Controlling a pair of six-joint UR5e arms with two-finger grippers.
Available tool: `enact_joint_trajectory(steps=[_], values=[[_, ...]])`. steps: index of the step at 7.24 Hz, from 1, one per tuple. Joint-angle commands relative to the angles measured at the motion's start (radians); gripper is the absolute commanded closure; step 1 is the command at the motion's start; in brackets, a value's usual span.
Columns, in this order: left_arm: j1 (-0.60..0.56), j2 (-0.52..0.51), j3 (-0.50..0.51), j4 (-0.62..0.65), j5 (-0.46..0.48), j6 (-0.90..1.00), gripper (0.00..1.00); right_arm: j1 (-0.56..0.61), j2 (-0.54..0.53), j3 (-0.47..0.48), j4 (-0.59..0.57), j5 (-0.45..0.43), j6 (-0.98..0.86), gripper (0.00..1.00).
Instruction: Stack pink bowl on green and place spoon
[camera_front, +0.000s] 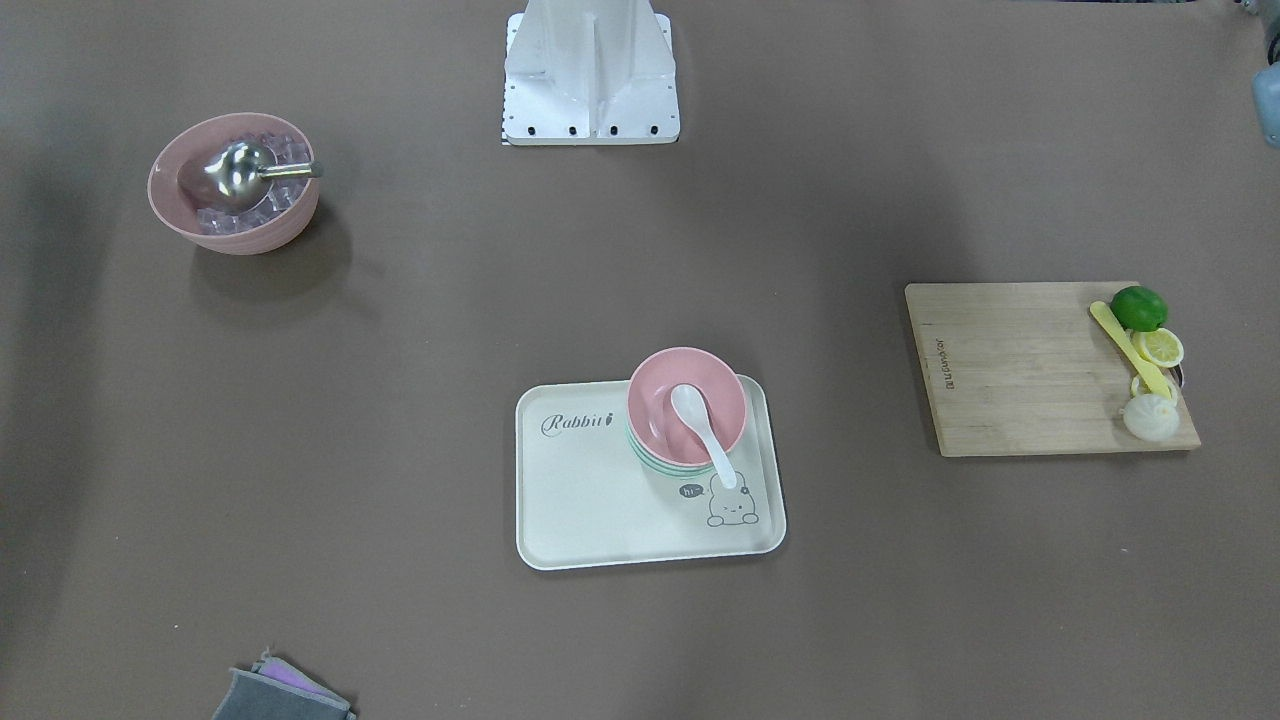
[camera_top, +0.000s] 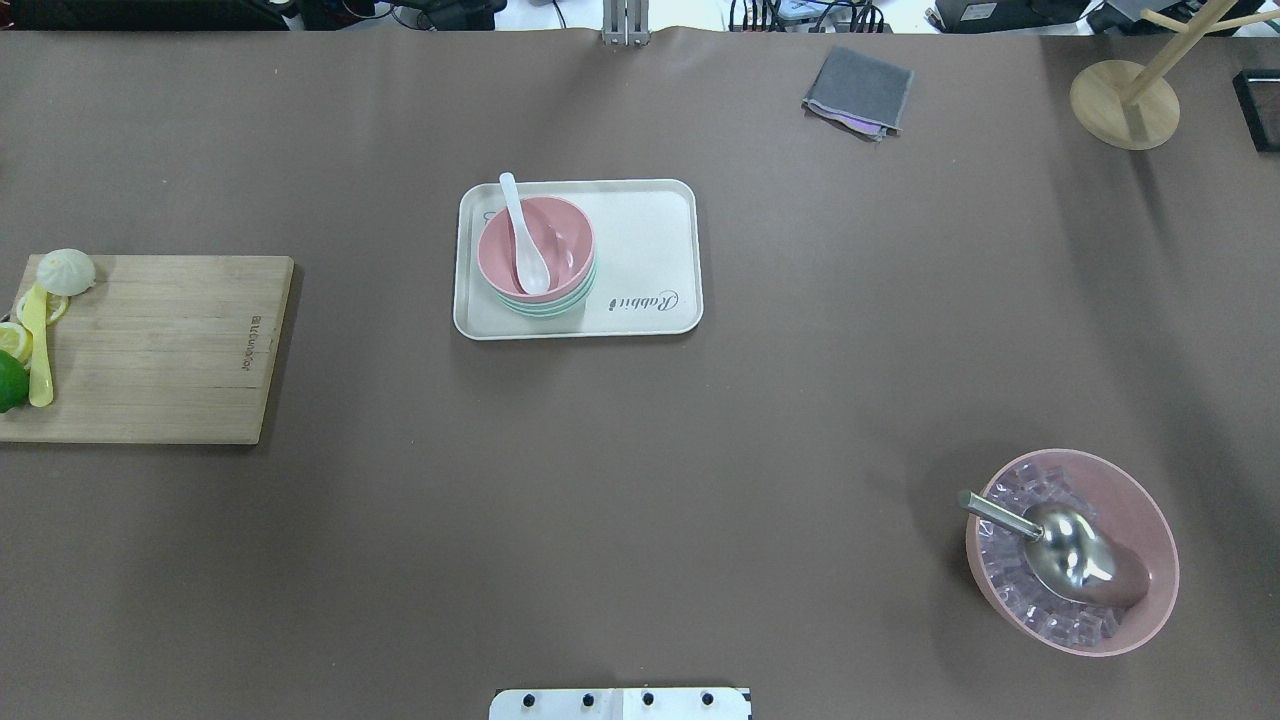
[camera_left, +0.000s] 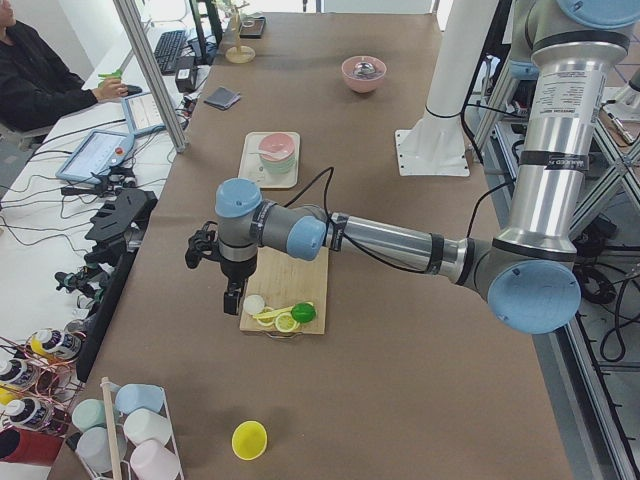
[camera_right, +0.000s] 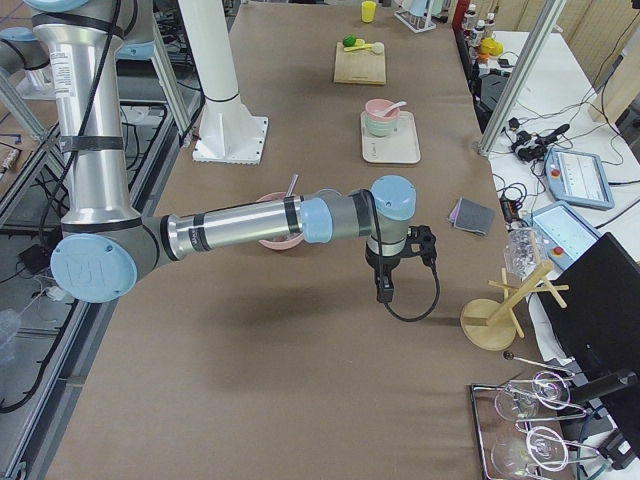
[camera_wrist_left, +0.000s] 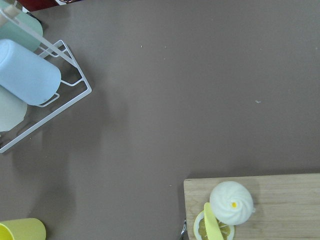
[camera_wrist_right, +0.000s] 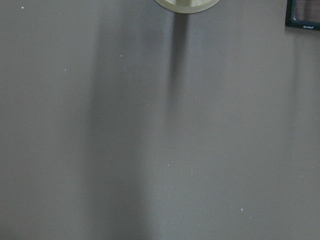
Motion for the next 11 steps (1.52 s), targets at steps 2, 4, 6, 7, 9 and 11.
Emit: enact_joint_trajectory(steps=[2,4,6,7,9,11], values=[[-0.051,0.055,0.042,-0.013,-0.174,0.037,0.02,-0.004,-0.062,0.040,-0.111,0.022,-0.072,0.00],[-0.105,0.069,0.036,0.001,-0.206,0.100,0.02,-0.004,-0.064,0.039,-0.111,0.023,-0.076,0.00],[-0.101,0.072,0.042,-0.001,-0.197,0.100,0.02,-0.001,-0.072,0.039,-0.109,0.022,-0.077,0.00],[-0.105,0.074,0.033,-0.001,-0.195,0.101,0.02,0.000,-0.081,0.037,-0.092,0.023,-0.077,0.00],[-0.111,0.100,0.011,-0.002,-0.188,0.101,0.02,0.006,-0.112,0.034,-0.034,0.023,-0.076,0.00],[-0.113,0.104,0.011,-0.005,-0.111,0.103,0.02,0.009,-0.115,0.037,-0.034,0.026,-0.074,0.00]])
